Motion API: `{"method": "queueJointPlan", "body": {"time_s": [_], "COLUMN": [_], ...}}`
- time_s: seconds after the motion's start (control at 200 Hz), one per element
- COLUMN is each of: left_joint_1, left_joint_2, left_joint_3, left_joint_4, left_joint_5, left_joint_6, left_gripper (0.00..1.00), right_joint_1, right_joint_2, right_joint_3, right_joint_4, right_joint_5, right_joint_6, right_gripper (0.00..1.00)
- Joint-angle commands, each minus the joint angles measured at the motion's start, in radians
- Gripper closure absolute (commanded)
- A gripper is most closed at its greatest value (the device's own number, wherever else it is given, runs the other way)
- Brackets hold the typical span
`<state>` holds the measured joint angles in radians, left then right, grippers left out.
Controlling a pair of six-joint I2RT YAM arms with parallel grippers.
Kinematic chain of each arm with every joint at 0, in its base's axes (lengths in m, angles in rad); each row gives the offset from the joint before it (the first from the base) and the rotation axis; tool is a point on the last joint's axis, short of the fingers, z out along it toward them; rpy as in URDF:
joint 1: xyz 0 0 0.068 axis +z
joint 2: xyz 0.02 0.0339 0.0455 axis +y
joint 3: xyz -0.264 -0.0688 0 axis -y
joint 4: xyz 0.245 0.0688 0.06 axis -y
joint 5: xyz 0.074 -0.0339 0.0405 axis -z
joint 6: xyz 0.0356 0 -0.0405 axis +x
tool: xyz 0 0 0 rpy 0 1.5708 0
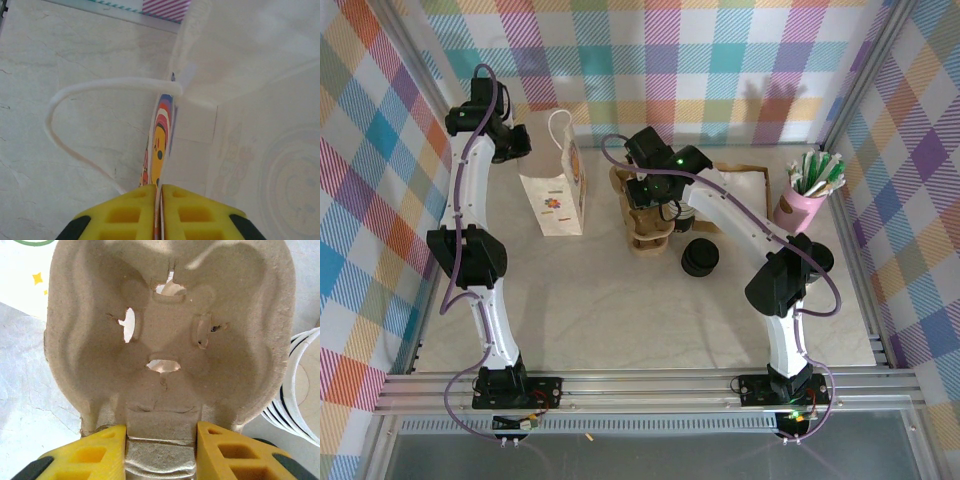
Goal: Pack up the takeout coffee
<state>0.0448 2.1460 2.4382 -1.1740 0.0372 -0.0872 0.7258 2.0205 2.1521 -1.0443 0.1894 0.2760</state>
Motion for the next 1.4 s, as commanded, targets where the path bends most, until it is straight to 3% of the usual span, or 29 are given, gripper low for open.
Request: {"method": "queueJointPlan", "body": {"time_s": [0.0, 0.055, 0.335, 0.805, 0.985, 1.18, 1.395], "left_joint_1": [0.012, 0.012, -0.019, -0.203, -0.268, -0.281, -0.282], "left_joint_2": [-0.045, -0.060, -0.235, -1.026, -1.207, -1.253, -1.218], "left_joint_3": [-0.039, -0.060, -0.282, -1.144, -1.248, -1.261, -1.202], "left_joint_4": [-0.010, -0.011, -0.038, 0.119, 0.077, 0.054, 0.043], "left_joint_5": [0.018, 0.028, 0.058, 0.035, 0.003, 0.000, -0.018], "left_joint_6": [-0.006, -0.012, -0.078, -0.400, -0.470, -0.472, -0.442], "left_gripper": [0.95, 1.00, 1.00, 1.00, 1.00, 1.00, 0.59], "right_joint_1": [-0.005, -0.005, -0.005, 0.006, 0.012, 0.017, 0.016], "right_joint_2": [-0.051, -0.054, -0.080, -0.310, -0.394, -0.430, -0.407], "right_joint_3": [-0.002, -0.002, 0.003, -0.183, -0.247, -0.296, -0.273], "right_joint_4": [0.000, -0.003, -0.034, -0.072, -0.103, -0.099, -0.096], "right_joint_5": [0.010, 0.009, -0.003, -0.038, -0.048, -0.048, -0.044], "right_joint_6": [0.010, 0.009, 0.000, 0.068, 0.094, 0.112, 0.111], "right_gripper": [0.65, 0.65, 0.65, 0.65, 0.65, 0.65, 0.65]}}
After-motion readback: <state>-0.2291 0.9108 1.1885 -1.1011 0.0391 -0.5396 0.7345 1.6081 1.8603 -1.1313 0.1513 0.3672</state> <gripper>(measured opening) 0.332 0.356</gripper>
